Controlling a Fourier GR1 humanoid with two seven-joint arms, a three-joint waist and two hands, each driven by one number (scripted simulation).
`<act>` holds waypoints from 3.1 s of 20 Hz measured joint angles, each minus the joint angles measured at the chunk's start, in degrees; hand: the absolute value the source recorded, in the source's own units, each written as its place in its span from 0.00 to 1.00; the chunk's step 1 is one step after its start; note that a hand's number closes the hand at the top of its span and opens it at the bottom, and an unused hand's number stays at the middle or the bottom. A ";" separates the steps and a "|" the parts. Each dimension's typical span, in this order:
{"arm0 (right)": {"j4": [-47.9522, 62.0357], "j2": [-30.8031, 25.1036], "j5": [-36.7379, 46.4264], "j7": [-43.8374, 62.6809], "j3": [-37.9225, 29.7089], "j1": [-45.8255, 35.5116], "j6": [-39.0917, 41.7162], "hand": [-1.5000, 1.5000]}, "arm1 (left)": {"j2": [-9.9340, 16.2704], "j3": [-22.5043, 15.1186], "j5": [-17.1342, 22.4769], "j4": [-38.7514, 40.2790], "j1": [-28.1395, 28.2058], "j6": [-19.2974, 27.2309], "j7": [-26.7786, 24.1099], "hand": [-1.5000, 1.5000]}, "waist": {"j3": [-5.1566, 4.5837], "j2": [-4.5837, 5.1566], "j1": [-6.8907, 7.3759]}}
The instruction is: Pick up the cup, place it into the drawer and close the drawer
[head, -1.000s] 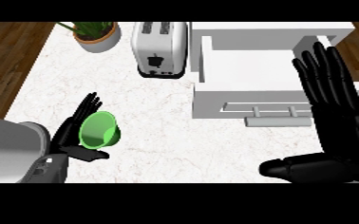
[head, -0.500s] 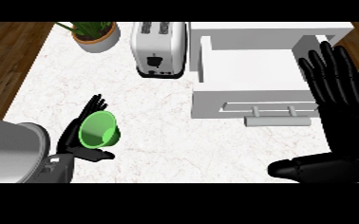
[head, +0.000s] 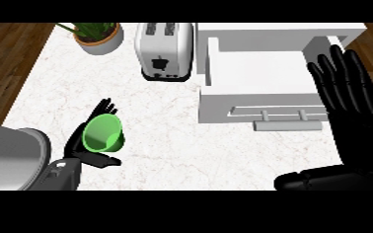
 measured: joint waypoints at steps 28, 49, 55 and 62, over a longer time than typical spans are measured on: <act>-0.95 -0.42 0.03 -0.34 -1.14 1.97 0.30 0.00 | -7.43 5.97 11.47 -17.38 3.93 14.25 -6.12 1.00 | 0.15 -0.42 1.16; 0.74 -2.24 -2.19 -1.05 -4.25 1.49 2.13 0.00 | -13.49 -8.31 15.87 -60.86 -1.13 28.84 29.21 1.00 | 0.16 -0.36 0.77; 1.02 -2.02 -1.92 -1.57 -4.23 1.60 2.17 0.00 | -13.40 -9.69 14.41 -58.76 -11.26 35.62 34.78 1.00 | 0.15 -0.26 0.48; 2.23 -1.49 -1.08 -2.15 -3.80 1.27 1.84 0.00 | -13.46 -10.31 12.44 -53.25 -20.93 39.63 38.39 1.00 | 0.15 -0.21 0.36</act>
